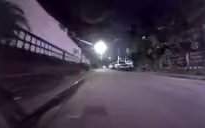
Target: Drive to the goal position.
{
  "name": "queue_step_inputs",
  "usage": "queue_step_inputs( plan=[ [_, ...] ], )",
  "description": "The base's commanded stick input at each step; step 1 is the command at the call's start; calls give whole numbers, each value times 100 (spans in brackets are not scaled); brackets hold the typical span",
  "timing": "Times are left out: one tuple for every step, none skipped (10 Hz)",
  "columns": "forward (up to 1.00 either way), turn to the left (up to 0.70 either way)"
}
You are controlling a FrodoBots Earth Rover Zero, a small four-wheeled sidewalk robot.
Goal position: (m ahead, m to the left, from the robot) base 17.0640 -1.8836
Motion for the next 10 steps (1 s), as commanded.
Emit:
queue_step_inputs(
  plan=[
    [70, -3],
    [70, -11],
    [70, -19],
    [70, -31],
    [70, -35],
    [70, -35],
    [70, -35],
    [70, -35],
    [70, 0],
    [70, 0]
  ],
)
